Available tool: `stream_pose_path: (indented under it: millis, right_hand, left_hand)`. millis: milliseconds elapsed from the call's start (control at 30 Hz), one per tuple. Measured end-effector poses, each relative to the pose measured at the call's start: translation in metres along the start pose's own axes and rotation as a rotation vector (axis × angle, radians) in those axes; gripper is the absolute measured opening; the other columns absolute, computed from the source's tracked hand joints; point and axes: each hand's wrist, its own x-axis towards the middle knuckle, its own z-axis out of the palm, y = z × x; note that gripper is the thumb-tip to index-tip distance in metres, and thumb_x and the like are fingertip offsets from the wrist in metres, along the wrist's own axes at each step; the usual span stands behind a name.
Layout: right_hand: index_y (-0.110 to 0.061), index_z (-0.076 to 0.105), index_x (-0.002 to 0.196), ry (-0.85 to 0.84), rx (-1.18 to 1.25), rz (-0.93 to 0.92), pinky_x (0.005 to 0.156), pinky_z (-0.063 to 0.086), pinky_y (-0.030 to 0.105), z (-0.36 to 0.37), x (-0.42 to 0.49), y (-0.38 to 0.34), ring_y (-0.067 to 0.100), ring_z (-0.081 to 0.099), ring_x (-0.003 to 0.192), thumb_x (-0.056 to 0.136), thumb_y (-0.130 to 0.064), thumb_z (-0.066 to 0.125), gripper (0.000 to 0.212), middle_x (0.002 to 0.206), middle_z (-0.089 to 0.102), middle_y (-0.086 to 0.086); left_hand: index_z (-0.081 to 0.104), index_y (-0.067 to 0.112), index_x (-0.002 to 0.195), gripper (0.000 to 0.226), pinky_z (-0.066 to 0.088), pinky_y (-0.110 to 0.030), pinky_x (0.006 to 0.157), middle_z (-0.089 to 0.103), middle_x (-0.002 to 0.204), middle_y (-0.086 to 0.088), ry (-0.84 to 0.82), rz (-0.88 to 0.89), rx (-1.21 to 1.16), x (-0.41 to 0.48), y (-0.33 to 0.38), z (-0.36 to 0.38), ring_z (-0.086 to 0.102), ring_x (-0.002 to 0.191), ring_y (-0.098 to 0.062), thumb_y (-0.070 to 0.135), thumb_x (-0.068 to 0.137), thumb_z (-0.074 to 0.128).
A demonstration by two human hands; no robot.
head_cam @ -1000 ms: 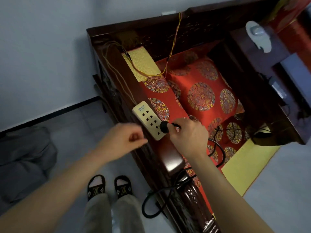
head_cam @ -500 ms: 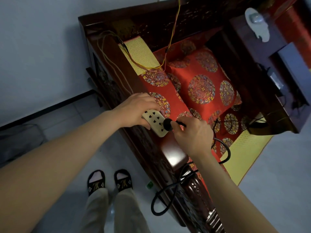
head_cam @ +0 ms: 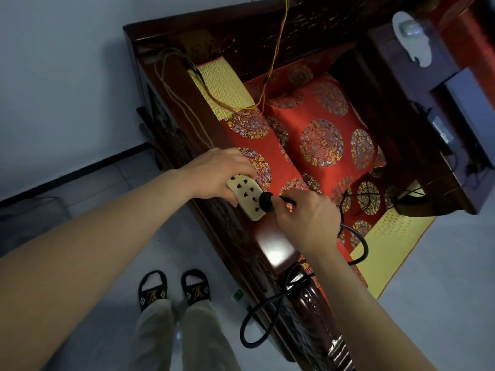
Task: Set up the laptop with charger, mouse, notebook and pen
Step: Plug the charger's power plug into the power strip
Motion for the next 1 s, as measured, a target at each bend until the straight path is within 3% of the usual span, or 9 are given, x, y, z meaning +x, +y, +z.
stream_pose_path:
  millis: [200,300,433,633,733,800,1000]
  right_hand:
    - [-0.012,0.069,0.07,-0.038,-0.061,0.032,0.044,0.039,0.026,0.003,0.003,-0.008,0.028,0.055,0.049,0.085,-0.038,0.058,0.032,0.056,0.061,0.006]
    - [-0.015,0.071,0.078,-0.095,-0.138,0.004,0.044,0.03,0.023,-0.003,0.007,-0.008,0.027,0.053,0.055,0.088,-0.04,0.055,0.031,0.065,0.064,0.006]
    - [-0.022,0.067,0.089,-0.152,-0.223,-0.127,0.049,0.029,0.027,-0.008,0.008,-0.008,0.028,0.058,0.071,0.092,-0.037,0.05,0.023,0.081,0.064,0.0]
    - [-0.03,0.063,0.104,-0.195,-0.303,-0.286,0.06,0.037,0.029,-0.017,0.008,-0.006,0.03,0.065,0.078,0.094,-0.026,0.049,0.018,0.084,0.07,0.001]
    - [-0.021,0.064,0.092,-0.247,-0.42,-0.398,0.071,0.039,0.033,-0.019,0.013,-0.016,0.029,0.065,0.077,0.093,-0.024,0.053,0.012,0.078,0.067,0.001]
    - [-0.014,0.06,0.084,-0.329,-0.434,-0.437,0.062,0.041,0.033,-0.014,0.017,-0.024,0.03,0.061,0.071,0.092,-0.015,0.053,0.01,0.072,0.058,0.004]
    - [-0.004,0.063,0.089,-0.462,-0.222,-0.45,0.064,0.043,0.035,-0.005,0.045,-0.019,0.033,0.061,0.08,0.086,-0.016,0.062,0.013,0.085,0.066,0.013]
  left_hand:
    - [0.057,0.033,0.118,0.063,0.045,-0.042,0.088,0.06,0.115,0.014,0.0,-0.005,-0.004,0.0,0.0,0.0,0.046,0.112,-0.012,0.052,0.061,0.078]
    - [0.057,0.031,0.118,0.064,0.045,-0.04,0.088,0.061,0.116,0.013,-0.001,-0.004,-0.005,0.0,-0.001,0.0,0.046,0.113,-0.012,0.052,0.061,0.078]
    - [0.059,0.03,0.118,0.064,0.044,-0.038,0.088,0.062,0.115,0.011,0.006,0.001,-0.026,0.0,-0.001,-0.001,0.047,0.112,-0.013,0.05,0.061,0.079]
    - [0.06,0.023,0.121,0.069,0.042,-0.035,0.093,0.063,0.116,0.006,-0.008,0.007,-0.07,0.002,-0.003,-0.001,0.048,0.111,-0.016,0.045,0.059,0.082]
    - [0.061,0.022,0.119,0.07,0.044,-0.037,0.092,0.064,0.114,0.005,-0.004,0.002,-0.059,0.003,-0.002,-0.001,0.049,0.109,-0.016,0.045,0.058,0.083]
    - [0.062,0.022,0.117,0.068,0.046,-0.04,0.091,0.065,0.112,0.006,0.002,0.0,-0.05,0.004,-0.002,-0.002,0.05,0.107,-0.016,0.046,0.057,0.083]
    - [0.062,0.022,0.117,0.069,0.046,-0.04,0.089,0.066,0.111,0.006,0.018,0.0,-0.055,0.004,-0.002,-0.001,0.051,0.107,-0.015,0.044,0.055,0.085]
